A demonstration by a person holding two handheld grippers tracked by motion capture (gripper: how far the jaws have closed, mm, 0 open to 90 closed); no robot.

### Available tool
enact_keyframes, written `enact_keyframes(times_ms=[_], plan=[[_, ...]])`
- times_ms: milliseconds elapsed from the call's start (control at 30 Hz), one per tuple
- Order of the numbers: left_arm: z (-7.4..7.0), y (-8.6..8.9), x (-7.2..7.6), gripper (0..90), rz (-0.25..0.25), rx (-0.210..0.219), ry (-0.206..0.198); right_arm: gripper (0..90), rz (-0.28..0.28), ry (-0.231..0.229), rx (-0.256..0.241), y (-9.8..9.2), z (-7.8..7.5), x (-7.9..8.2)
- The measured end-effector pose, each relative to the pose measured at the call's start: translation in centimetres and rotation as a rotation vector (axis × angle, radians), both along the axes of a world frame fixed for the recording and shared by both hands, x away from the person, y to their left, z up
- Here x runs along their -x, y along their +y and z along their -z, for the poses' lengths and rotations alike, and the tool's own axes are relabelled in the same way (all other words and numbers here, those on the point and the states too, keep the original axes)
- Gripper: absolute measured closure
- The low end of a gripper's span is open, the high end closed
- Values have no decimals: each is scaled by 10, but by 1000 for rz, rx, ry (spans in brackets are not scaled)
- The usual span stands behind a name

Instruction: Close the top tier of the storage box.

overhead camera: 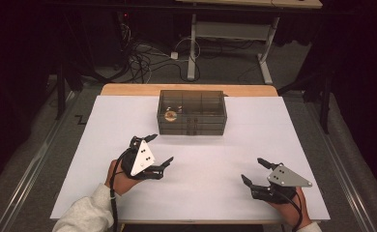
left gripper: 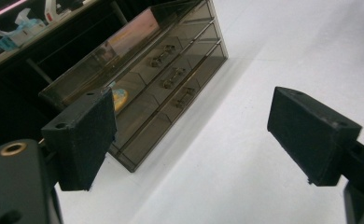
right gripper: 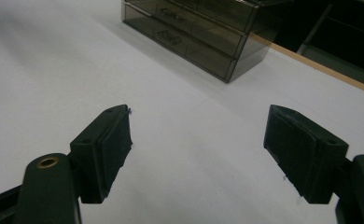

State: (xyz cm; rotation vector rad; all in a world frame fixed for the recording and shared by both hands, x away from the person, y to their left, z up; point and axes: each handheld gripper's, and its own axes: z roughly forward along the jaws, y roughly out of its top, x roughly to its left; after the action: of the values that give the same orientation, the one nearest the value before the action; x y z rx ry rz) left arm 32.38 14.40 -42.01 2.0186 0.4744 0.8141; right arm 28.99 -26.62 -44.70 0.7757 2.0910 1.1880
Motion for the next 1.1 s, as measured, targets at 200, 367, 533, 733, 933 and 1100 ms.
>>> enact_keyframes(times_ms=[200,367,533,733,933,1100], plan=[[1,4,4,148,6,-4,-2,231,0,2,-3,1,0,2],[2,8,6,148,-3,-4,-9,231,3,2,0,0,0,3],[5,11,7,148,-8,-13,-3,232,9,1,-1,-2,1,4],[7,18,10,148,-22,-14,-4,231,14,4,-4,-3,1,5],[11,25,13,148,-33,-18,1,231,18,4,-1,-4,1,5],[15,29,14,148,-49,-30,4,231,21,4,0,-5,2,6]])
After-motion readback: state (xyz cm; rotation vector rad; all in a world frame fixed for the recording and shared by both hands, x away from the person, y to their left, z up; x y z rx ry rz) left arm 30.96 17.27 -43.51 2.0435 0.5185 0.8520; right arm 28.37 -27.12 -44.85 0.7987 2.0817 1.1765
